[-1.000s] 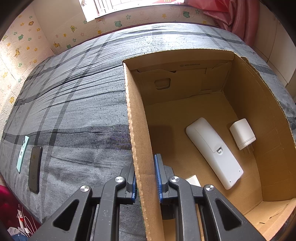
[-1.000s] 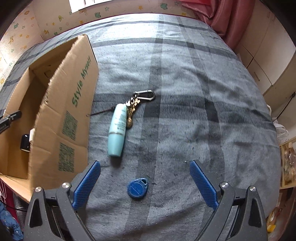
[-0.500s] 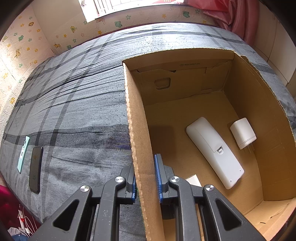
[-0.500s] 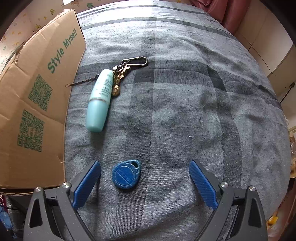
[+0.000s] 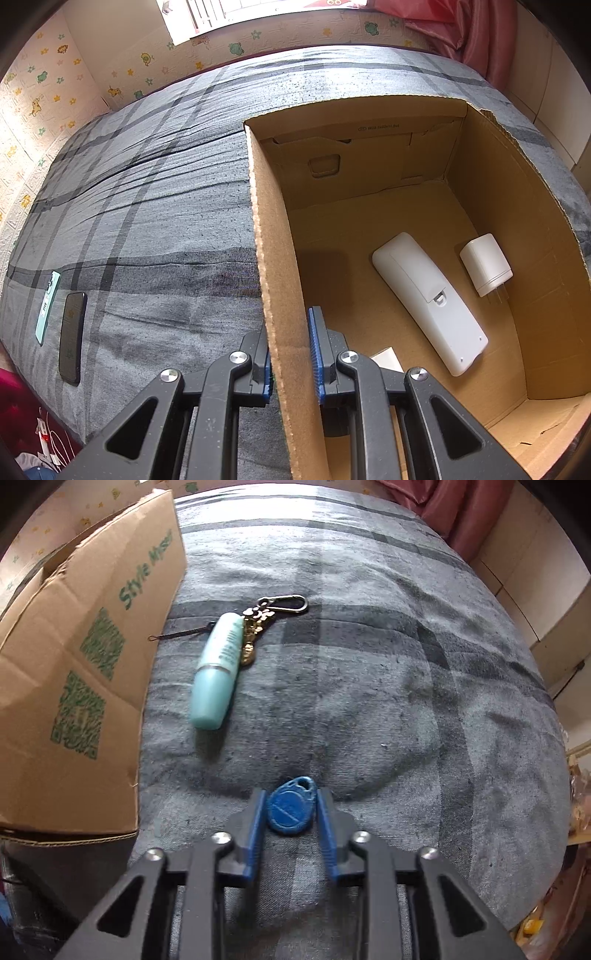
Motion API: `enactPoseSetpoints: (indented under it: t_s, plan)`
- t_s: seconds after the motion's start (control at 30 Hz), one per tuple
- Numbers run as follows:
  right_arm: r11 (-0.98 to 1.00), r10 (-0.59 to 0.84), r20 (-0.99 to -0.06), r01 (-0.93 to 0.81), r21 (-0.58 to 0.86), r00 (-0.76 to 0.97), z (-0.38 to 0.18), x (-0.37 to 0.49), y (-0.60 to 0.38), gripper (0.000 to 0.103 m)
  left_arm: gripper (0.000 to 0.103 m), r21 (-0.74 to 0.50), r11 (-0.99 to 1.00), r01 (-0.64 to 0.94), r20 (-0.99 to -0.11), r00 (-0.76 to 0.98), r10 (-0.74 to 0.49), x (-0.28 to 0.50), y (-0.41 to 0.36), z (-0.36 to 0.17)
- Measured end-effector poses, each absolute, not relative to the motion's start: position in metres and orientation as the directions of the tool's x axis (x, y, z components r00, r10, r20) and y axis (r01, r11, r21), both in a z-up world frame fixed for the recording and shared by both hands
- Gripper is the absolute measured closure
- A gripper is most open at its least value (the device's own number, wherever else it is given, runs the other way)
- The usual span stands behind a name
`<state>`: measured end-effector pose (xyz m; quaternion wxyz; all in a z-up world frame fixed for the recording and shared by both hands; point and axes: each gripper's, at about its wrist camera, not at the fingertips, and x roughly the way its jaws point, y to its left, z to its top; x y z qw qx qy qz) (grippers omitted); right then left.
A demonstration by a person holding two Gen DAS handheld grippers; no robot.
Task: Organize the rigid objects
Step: 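Grasp the blue key fob with the right gripper, then carry the blue key fob with the right gripper into the box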
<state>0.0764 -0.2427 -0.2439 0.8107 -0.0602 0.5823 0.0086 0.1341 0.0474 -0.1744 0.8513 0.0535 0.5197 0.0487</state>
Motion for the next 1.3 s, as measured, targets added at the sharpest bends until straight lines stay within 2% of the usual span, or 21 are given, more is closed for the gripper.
enactPoseSetpoints:
  t_s: [1.3]
  plan:
    - [0.977,0.055,-0.878,-0.207,-0.051,0.475,-0.134,0.094,-0.207,0.076,0.086,0.135,0.99,-0.029,-0.88,0.456,0.133,0.133,0.046,-0.176]
